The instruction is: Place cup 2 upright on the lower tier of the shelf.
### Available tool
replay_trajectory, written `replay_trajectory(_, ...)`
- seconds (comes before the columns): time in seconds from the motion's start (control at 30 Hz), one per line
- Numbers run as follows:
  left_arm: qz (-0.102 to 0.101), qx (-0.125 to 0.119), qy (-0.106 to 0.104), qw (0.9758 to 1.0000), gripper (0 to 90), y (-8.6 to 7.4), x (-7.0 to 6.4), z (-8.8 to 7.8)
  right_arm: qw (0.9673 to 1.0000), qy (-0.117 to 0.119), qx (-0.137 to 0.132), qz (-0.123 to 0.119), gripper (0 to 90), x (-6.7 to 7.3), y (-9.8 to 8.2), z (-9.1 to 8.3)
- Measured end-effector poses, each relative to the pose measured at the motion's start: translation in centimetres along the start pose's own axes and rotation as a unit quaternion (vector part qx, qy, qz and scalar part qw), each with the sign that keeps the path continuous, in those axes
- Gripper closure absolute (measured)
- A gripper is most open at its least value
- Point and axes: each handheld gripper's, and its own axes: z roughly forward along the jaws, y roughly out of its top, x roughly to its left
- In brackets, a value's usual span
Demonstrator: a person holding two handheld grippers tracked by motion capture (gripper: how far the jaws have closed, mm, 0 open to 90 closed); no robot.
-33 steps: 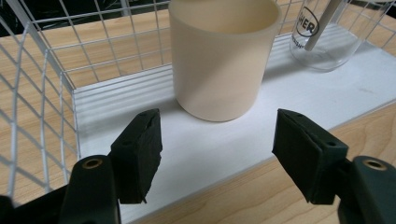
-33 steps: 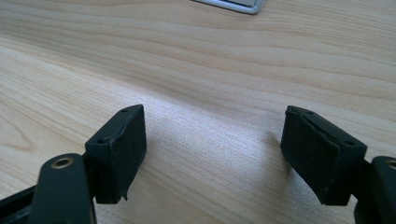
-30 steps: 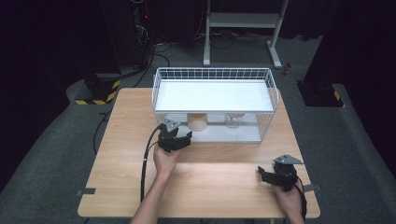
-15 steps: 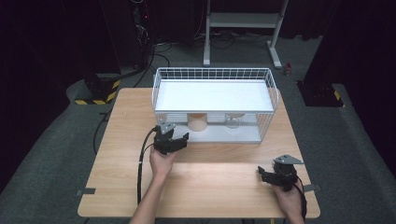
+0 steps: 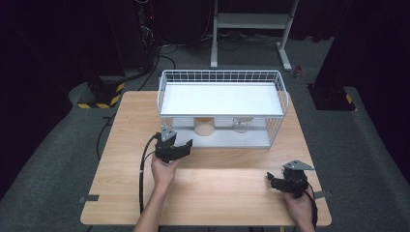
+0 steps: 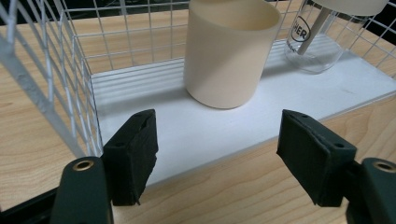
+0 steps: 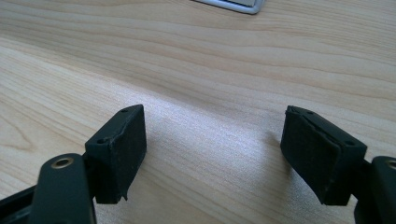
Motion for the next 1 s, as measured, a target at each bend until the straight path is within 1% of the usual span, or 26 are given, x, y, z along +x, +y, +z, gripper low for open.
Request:
replay_trajectory(0.07,0.000,0.000,0.000,1.0000,28.9,-0.1,0.1,-0.2,1.0000,0.000,0.000,0.000,22.5,0.0,0.0,0.0)
replay_trajectory(0.23,-0.008,-0.006,0.001,0.9999,28.8,-0.2,0.4,-0.7,1.0000,0.000,0.000,0.000,22.6,0.0,0.0,0.0)
replay_trajectory(0.5,-0.009,-0.010,0.005,0.9999,28.5,-0.5,1.0,-1.6,1.0000,0.000,0.000,0.001,22.6,0.0,0.0,0.0)
replay_trajectory(0.63,-0.017,-0.014,0.004,0.9997,28.5,-0.6,1.3,-2.0,1.0000,0.000,0.000,0.001,22.6,0.0,0.0,0.0)
replay_trajectory(0.73,-0.013,-0.014,0.005,0.9998,28.3,-0.6,1.3,-2.3,1.0000,0.000,0.000,0.000,22.6,0.0,0.0,0.0)
replay_trajectory(0.9,-0.010,-0.015,0.005,0.9998,28.0,-0.8,1.4,-2.7,1.0000,0.000,0.000,0.000,22.6,0.0,0.0,0.0)
replay_trajectory(1.0,-0.019,-0.018,0.000,0.9997,27.9,-0.9,1.6,-3.1,1.0000,0.000,0.000,0.000,22.5,0.0,0.0,0.0)
